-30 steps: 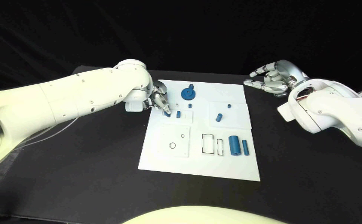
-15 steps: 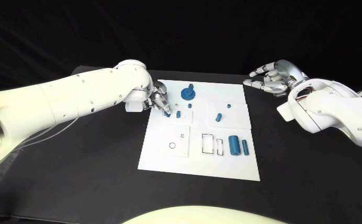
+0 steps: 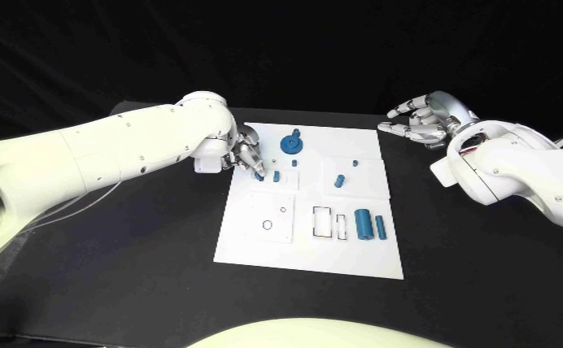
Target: Assemble the parts on the task board
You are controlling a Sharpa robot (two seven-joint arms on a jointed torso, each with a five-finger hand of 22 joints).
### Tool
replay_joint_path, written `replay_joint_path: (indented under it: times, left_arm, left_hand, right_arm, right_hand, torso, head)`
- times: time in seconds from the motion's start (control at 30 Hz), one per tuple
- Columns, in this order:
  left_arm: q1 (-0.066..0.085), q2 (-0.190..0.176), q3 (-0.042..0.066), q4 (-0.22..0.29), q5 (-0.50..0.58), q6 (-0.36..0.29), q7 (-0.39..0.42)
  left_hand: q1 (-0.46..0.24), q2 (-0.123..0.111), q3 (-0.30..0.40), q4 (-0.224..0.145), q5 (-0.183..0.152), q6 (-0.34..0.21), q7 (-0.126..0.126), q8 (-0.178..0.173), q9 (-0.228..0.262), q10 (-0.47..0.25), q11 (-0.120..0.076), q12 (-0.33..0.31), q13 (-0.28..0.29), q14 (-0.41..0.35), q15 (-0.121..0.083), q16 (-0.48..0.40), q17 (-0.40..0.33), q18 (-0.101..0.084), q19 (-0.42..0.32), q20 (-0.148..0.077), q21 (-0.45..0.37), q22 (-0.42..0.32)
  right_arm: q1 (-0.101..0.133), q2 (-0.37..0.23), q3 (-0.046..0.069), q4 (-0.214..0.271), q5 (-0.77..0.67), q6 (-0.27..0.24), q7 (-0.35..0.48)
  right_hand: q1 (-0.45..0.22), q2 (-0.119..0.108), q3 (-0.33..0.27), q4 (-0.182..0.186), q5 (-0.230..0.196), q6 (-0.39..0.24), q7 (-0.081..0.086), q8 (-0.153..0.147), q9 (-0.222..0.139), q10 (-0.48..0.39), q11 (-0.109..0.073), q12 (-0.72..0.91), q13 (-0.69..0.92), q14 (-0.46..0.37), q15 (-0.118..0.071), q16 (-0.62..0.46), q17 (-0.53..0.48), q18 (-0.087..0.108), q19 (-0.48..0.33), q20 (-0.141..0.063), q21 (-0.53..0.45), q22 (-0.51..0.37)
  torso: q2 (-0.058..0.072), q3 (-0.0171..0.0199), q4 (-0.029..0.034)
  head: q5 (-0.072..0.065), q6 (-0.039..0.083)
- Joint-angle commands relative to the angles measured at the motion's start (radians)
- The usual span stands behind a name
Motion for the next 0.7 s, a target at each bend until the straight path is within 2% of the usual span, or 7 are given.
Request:
replay_joint_path:
  times: [0.03,0.7]
  left_arm:
    - [-0.009,0.003,-0.007,0.002,0.002,0.011,-0.002]
    - [-0.009,0.003,-0.008,0.002,0.001,0.002,-0.001]
  left_hand:
    - [0.007,0.013,0.12,-0.034,0.037,0.068,-0.038,0.068,0.167,0.091,-0.031,0.023,0.025,0.109,-0.019,0.021,0.278,-0.021,0.026,-0.004,0.022,0.02]
    - [-0.03,0.016,0.075,-0.014,0.027,0.096,-0.052,0.081,0.175,0.108,-0.042,0.03,0.038,0.109,-0.029,0.021,0.278,-0.024,0.034,-0.013,0.027,0.031]
  right_arm:
    - [-0.001,0.0,0.0,0.002,-0.002,0.002,0.002]
    - [-0.001,-0.001,0.0,0.003,-0.002,0.0,0.005]
  right_hand:
    - [-0.028,0.012,-0.018,0.001,0.005,-0.008,0.0,0.019,-0.006,-0.011,0.0,0.0,-0.003,0.081,-0.005,-0.015,0.174,0.006,0.041,-0.009,-0.016,0.162]
    - [-0.028,0.012,-0.018,0.001,0.005,-0.008,0.0,0.019,-0.006,-0.011,0.0,0.0,-0.003,0.081,-0.005,-0.015,0.174,0.006,0.041,-0.009,-0.016,0.162]
  torso:
    - [0.0,-0.0001,0.0001]
    - [0.0,0.0001,0.0006]
  head:
    - [-0.001,-0.001]
    - [-0.003,-0.002]
